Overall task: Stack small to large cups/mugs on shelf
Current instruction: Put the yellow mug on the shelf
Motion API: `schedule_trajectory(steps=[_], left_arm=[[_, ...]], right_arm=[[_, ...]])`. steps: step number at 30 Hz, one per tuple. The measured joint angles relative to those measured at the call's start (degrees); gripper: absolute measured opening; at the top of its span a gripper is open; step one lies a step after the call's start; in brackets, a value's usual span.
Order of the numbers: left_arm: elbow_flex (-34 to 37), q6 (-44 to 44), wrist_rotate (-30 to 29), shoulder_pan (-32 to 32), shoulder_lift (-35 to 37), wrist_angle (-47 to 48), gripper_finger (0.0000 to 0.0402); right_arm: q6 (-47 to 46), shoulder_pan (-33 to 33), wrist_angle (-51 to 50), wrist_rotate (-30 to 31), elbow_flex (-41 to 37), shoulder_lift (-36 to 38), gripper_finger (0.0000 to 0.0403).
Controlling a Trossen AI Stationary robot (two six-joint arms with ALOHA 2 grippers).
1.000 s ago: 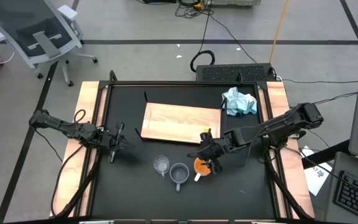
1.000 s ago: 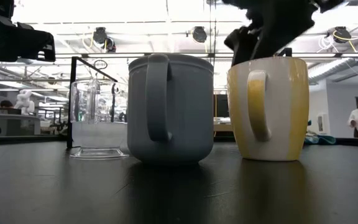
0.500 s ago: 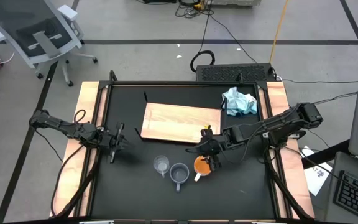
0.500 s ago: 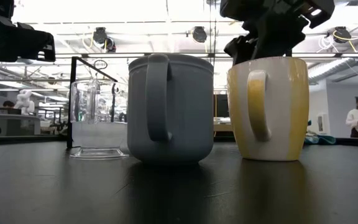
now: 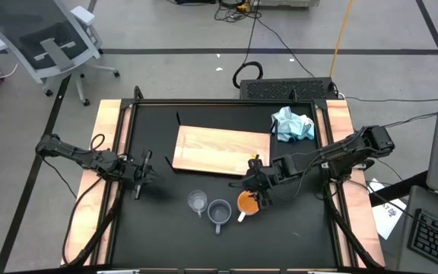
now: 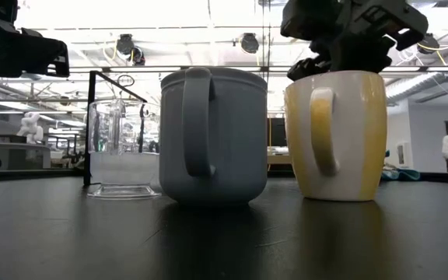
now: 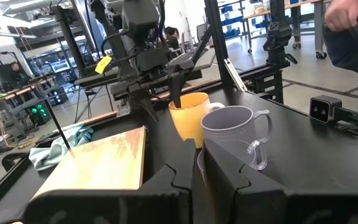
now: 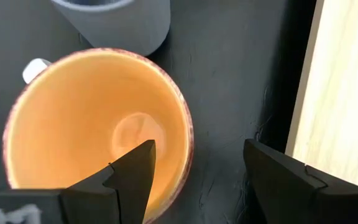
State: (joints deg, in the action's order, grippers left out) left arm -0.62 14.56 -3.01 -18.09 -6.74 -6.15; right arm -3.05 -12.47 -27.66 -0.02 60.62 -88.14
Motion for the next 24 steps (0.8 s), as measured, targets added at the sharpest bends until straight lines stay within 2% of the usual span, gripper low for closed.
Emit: schedule_trajectory(steps=[9, 24], left_arm=[[0.0, 0.0, 0.0, 0.0, 0.01, 0.0, 0.0033], [0.0, 0.0, 0.0, -0.02, -0.01, 0.0, 0.0033]], right_arm=[[0.94, 0.0, 0.46, 0.0, 0.0, 0.0, 0.0229], [2.45, 0.06, 0.46, 0.0, 0.0, 0.0, 0.012]])
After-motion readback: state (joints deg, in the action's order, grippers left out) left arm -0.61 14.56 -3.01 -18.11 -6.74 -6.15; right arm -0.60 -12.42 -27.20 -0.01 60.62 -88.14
